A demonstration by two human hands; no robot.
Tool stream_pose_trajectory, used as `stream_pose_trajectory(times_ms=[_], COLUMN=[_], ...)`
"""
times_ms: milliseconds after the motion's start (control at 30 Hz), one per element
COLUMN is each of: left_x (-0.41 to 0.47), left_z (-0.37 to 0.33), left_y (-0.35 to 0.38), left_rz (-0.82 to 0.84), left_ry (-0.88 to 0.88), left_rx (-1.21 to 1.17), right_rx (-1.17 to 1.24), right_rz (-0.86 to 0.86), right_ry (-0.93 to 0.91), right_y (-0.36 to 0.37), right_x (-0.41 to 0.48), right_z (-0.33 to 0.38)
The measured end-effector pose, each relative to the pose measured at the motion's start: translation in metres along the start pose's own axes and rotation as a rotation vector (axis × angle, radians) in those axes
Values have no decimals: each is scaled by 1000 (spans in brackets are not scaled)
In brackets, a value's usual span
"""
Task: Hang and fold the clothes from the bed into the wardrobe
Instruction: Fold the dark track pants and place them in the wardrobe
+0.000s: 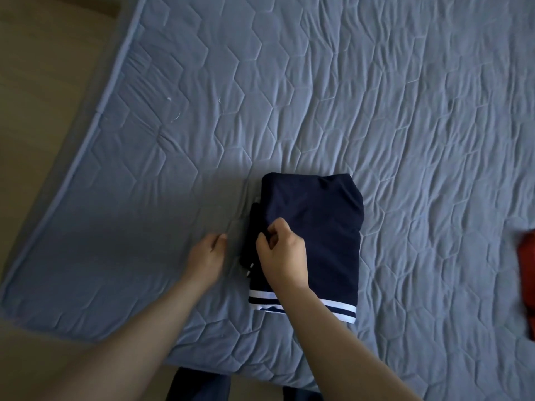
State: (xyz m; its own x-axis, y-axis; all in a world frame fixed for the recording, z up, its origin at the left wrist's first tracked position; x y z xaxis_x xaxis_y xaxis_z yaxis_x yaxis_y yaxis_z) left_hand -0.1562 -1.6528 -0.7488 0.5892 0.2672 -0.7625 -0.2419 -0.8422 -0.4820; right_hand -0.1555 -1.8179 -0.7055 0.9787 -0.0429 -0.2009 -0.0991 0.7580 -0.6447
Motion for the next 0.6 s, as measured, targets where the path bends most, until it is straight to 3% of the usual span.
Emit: stream_pose_trajectory(times_ms=[200, 367, 500, 600], left_x=[3, -1, -8, -8], left_z=[5, -2, -15, -24], left_y=[1, 17, 35, 49], left_rz=[-26, 63, 106, 38], left_ry=[-65, -56, 12, 9], left_rx=[-2, 11, 23, 61], right_rx=[238, 214, -1, -72], right_rz=[211, -144, -230, -250], right_ry=[161, 183, 254, 346], right_y=[16, -31, -63, -81], right_x=[-16, -21, -25, -28], right_z=[-24, -53, -82, -105])
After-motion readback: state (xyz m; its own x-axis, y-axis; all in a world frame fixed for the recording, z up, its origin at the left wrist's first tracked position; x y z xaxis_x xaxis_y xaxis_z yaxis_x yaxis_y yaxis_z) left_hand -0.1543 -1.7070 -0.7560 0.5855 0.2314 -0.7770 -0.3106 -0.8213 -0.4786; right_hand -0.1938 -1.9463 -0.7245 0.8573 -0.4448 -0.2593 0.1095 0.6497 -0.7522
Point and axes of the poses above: each hand's wrist, its own x-axis towards the middle knuckle, its own y-axis out of the palm, z = x × y, the point moved 5 cm from there along x, towards the middle knuckle, and after that the axes turned 15 degrees about -y, right-handed, at the moved point
